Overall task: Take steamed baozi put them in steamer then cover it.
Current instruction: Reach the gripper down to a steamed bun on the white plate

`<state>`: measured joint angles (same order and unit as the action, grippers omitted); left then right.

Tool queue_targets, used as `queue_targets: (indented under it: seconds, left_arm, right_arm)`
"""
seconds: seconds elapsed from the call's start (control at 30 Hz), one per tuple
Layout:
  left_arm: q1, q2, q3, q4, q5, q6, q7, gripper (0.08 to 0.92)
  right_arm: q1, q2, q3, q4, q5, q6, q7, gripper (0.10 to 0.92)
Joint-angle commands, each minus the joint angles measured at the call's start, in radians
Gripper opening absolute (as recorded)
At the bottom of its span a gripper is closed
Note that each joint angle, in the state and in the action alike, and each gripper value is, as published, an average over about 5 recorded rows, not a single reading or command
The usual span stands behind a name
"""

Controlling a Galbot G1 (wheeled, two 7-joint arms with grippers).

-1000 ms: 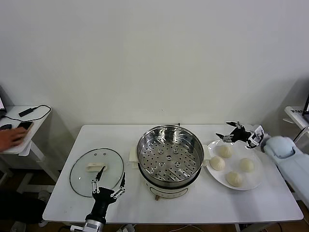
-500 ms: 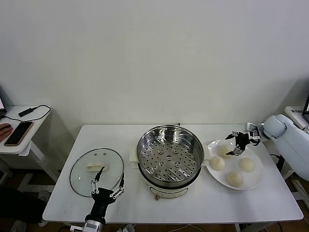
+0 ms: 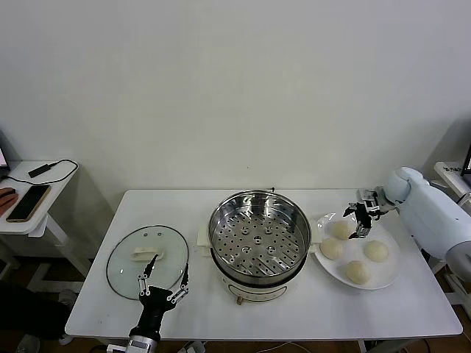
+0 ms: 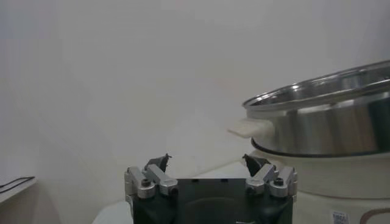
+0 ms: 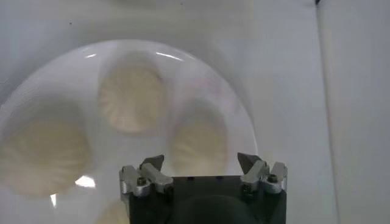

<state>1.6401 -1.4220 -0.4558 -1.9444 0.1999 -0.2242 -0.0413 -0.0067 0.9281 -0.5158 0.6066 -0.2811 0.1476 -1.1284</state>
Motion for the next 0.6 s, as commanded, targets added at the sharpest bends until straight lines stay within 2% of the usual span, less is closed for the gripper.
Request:
queue_targets:
  seconds: [0.03, 0.43, 0.6]
  left_arm:
    - [0.000, 0.000, 0.000, 0.001, 0.000, -0.001, -0.001, 0.823]
    - [-0.002, 0.001, -0.002, 0.004, -0.001, -0.004, -0.007, 0.823]
    - [-0.004, 0.000, -0.001, 0.003, 0.000, -0.002, -0.008, 0.823]
  right_arm:
    - [0.019, 0.046, -0.009, -0.060, -0.054, 0.021, -0.005, 0.820]
    - [0.009, 0.053, -0.001, -0.067, -0.062, 0.026, 0.014, 0.671]
    - [0.020, 0.022, -0.025, -0.017, -0.023, 0.023, 0.011, 0.650]
